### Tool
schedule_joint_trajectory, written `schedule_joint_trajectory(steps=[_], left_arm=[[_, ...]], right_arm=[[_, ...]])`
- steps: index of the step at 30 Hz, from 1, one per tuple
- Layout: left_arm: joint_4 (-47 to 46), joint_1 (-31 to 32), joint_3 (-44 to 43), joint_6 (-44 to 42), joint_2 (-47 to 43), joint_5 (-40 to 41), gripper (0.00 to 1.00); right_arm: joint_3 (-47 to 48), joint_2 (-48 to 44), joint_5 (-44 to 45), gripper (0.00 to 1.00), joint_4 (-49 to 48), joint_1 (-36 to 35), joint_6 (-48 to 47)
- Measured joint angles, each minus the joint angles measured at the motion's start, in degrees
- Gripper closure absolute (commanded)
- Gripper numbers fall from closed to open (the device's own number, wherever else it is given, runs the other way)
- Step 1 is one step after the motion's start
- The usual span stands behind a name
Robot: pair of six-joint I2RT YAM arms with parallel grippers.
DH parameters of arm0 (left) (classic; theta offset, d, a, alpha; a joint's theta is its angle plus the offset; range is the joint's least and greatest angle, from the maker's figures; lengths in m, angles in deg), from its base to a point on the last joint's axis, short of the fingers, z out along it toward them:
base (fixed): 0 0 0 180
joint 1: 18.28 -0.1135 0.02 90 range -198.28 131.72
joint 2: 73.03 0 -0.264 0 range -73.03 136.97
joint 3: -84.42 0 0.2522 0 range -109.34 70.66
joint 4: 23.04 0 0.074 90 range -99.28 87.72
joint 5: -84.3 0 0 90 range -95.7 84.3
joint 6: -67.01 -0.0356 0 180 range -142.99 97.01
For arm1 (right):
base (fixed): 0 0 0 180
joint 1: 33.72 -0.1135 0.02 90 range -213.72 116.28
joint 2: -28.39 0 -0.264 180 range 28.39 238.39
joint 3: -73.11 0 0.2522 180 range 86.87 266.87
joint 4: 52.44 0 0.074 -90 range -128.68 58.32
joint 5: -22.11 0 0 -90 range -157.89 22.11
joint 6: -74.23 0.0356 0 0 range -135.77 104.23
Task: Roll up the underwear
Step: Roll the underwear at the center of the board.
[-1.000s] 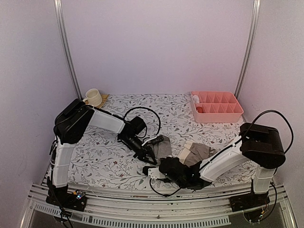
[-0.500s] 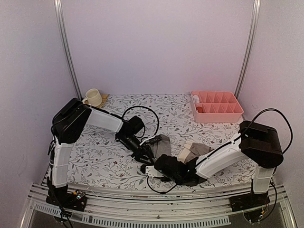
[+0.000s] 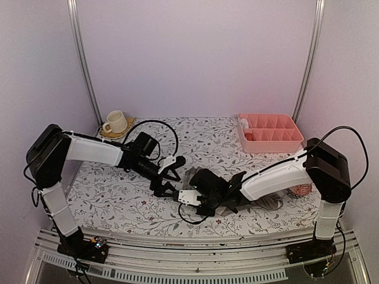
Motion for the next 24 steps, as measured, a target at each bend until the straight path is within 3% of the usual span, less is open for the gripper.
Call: schedule_joint_trajectory(steps=[7,15,24], left_arm=[[-16.96,-0.35,14.58,-1.25,-12.90,8.48,0.11],[-30.21,0.44,25.05,-6.03,-18.14,10.32,0.27],[-42.16,10.75,35.85,-15.72,-20.06,17.75,0.38]], right_arm=[[7.45,0.96,-13.77,0.92,13.03,3.96,2.71],[15.74,5.03,-28.33,0.90,24.00,10.29,5.68],[25.14,11.34,-40.74,0.87,34.88,15.85,7.26]])
